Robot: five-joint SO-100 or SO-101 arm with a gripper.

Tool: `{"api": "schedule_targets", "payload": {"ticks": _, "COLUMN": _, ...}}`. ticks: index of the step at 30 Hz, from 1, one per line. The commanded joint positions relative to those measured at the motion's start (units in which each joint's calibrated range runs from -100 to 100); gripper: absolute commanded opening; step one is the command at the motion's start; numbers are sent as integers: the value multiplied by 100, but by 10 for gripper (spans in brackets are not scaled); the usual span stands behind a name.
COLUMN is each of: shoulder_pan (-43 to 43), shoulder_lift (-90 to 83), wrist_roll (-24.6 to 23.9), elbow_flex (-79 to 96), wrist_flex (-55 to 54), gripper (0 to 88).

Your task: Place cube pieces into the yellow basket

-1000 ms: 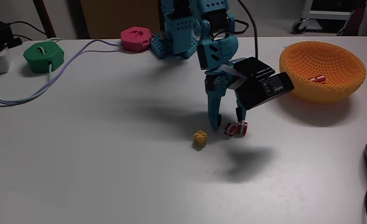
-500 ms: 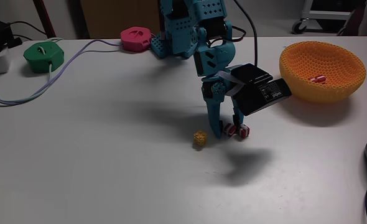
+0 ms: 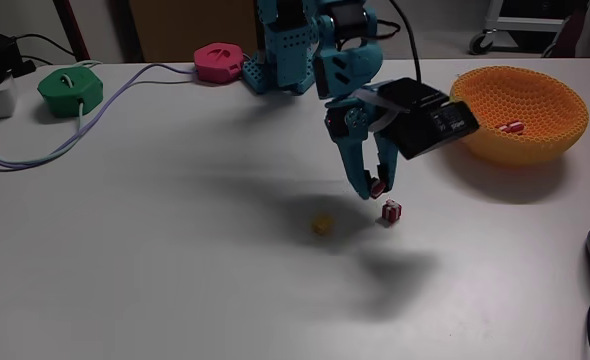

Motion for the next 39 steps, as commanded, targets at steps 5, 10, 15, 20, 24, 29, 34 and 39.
{"api": "schedule_targets", "payload": {"ticks": 5, "shoulder_pan": -1169, "shoulder_lift": -1184, "wrist_roll": -581, "elbow_flex": -1270, "wrist_flex": 1542, "gripper": 0}}
{"api": "schedule_targets", "payload": {"ticks": 10, "shoulder_pan": -2296, "shoulder_lift": -1193, "wrist_roll": -1368, "elbow_flex": -1241, "wrist_flex": 1099, "gripper": 0}}
{"api": "schedule_targets", "payload": {"ticks": 15, "shoulder_pan": -3051, "shoulder_lift": -1061, "wrist_roll": -1797, "elbow_flex": -1385, "wrist_flex": 908, "gripper": 0}}
{"api": "schedule_targets", "payload": {"ticks": 20, "shoulder_pan": -3657, "shoulder_lift": -994, "wrist_roll": -2325, "elbow_flex": -1337, "wrist_flex": 586, "gripper": 0}}
{"api": "schedule_targets", "payload": {"ticks": 24, "shoulder_pan": -4132, "shoulder_lift": -985, "wrist_roll": -2808, "elbow_flex": -1067, "wrist_flex": 30, "gripper": 0}}
{"api": "schedule_targets", "payload": {"ticks": 29, "shoulder_pan": -4570, "shoulder_lift": -928, "wrist_roll": -2911, "elbow_flex": -817, "wrist_flex": -587, "gripper": 276}}
{"api": "schedule_targets", "payload": {"ticks": 34, "shoulder_pan": -4104, "shoulder_lift": -938, "wrist_roll": -2286, "elbow_flex": -750, "wrist_flex": -456, "gripper": 323}}
{"api": "schedule_targets", "payload": {"ticks": 39, "shoulder_pan": -2809, "shoulder_lift": -1080, "wrist_roll": -1138, "elbow_flex": -682, "wrist_flex": -343, "gripper": 342}}
